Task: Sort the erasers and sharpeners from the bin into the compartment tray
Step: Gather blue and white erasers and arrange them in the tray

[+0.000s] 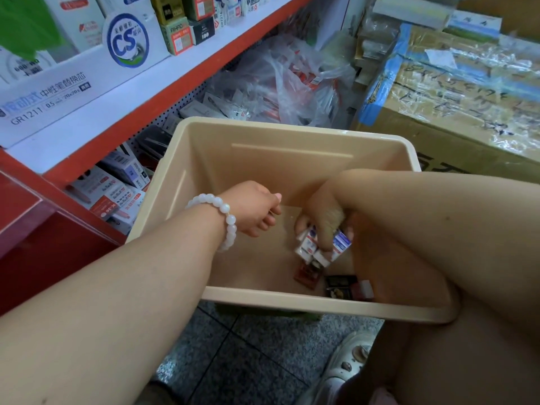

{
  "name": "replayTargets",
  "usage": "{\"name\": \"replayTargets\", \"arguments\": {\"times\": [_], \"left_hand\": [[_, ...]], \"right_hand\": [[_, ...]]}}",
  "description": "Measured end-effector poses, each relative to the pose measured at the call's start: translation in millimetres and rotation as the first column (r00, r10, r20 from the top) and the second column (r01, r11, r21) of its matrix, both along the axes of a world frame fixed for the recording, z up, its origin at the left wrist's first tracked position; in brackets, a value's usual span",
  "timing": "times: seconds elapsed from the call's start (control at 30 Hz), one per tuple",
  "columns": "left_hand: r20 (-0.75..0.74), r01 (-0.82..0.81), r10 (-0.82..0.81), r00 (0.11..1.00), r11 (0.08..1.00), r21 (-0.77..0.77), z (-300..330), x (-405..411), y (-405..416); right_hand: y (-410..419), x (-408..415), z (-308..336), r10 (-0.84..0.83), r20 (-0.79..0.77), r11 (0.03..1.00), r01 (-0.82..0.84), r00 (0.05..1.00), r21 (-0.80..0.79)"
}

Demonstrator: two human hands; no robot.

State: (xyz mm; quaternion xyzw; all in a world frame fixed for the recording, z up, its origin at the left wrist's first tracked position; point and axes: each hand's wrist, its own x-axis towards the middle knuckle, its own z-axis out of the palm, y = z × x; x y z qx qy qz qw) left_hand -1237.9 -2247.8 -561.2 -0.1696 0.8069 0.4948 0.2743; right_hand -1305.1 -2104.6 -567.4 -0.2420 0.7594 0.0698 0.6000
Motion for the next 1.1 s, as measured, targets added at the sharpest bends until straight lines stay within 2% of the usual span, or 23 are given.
{"name": "replayTargets", "arguments": {"times": [0.13, 0.2, 0.27, 0.37, 0.43, 0.5, 0.63, 0.8, 0.87, 0.93, 1.0, 1.1], "left_hand": [[0.049, -0.174, 0.170, 0.984, 0.978, 0.118, 5, 0, 1], [0.126, -0.303, 0.280, 0.952, 0.922, 0.240, 10, 1, 1], [0.237, -0.365, 0.290, 0.927, 0.843, 0.396, 17, 1, -2], [0.358, -0.421, 0.232, 0.904, 0.627, 0.656, 29, 0, -8], [0.398, -0.461, 0.233, 0.887, 0.446, 0.767, 42, 5, -11], [0.386, -0.444, 0.231, 0.893, 0.321, 0.836, 51, 11, -13], [0.376, -0.424, 0.283, 0.882, 0.132, 0.896, 61, 22, -10], [0.379, -0.395, 0.374, 0.846, -0.036, 0.918, 73, 38, 4], [0.408, -0.403, 0.381, 0.830, -0.097, 0.910, 72, 42, 8], [0.433, -0.412, 0.376, 0.820, -0.140, 0.901, 70, 45, 10], [0.453, -0.420, 0.365, 0.814, -0.169, 0.892, 68, 48, 12], [0.469, -0.428, 0.343, 0.814, -0.191, 0.883, 65, 52, 13]], "right_hand": [[-2, -6, 40, -0.166, 0.034, 0.947, 0.169, 0.985, -0.273], [-2, -6, 57, -0.237, 0.083, 0.888, 0.250, 0.968, -0.386], [-5, -4, 72, -0.285, 0.089, 0.816, 0.290, 0.954, -0.499], [-17, 1, 91, -0.340, 0.003, 0.732, 0.266, 0.941, -0.627], [-26, 5, 101, -0.387, -0.034, 0.676, 0.259, 0.921, -0.690], [-31, 9, 112, -0.397, -0.050, 0.654, 0.245, 0.916, -0.716], [-30, 17, 135, -0.257, -0.301, 0.718, -0.026, 0.918, -0.695], [-19, 27, 159, -0.266, -0.438, 0.704, -0.137, 0.859, -0.697], [-16, 32, 163, -0.320, -0.338, 0.653, -0.052, 0.885, -0.755], [-14, 35, 159, -0.400, -0.128, 0.565, 0.135, 0.908, -0.814], [-13, 37, 152, -0.456, 0.026, 0.488, 0.275, 0.889, -0.828], [-16, 42, 140, -0.533, 0.083, 0.402, 0.339, 0.842, -0.851]]}}
